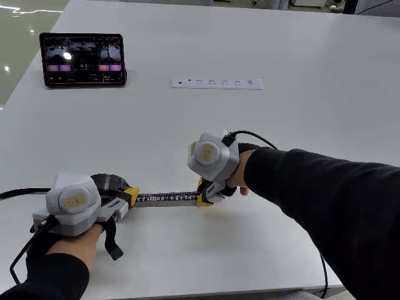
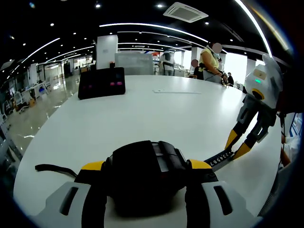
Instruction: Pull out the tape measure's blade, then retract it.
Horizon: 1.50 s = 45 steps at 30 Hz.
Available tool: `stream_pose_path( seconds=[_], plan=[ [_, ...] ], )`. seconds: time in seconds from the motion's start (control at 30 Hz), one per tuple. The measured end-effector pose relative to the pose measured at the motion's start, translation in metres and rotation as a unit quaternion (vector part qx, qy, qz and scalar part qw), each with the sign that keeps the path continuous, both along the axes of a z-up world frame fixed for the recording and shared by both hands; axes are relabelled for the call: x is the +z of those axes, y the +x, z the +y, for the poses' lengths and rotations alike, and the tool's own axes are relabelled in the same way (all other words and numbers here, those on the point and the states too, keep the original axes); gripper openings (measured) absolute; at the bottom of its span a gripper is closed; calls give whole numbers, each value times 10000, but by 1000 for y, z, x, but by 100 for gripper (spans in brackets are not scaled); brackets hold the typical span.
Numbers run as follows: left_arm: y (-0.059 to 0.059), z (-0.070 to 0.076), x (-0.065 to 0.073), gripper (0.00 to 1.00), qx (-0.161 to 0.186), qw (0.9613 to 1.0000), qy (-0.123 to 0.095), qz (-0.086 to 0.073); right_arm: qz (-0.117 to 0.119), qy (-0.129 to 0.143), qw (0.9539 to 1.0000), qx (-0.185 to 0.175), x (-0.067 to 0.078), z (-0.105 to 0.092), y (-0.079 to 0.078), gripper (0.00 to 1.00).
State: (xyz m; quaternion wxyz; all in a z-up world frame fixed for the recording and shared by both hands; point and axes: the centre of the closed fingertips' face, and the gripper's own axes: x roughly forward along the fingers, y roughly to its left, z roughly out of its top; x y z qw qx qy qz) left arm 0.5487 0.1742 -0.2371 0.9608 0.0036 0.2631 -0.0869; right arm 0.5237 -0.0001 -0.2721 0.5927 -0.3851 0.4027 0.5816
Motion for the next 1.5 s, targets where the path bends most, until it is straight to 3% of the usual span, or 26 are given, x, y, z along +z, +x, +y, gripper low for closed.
stream_pose_path(
  seconds=[1.5],
  plan=[
    [1,0,0,63,-3,10000,-8,13,-11,155,9999,35,0,23,1,10]
  ],
)
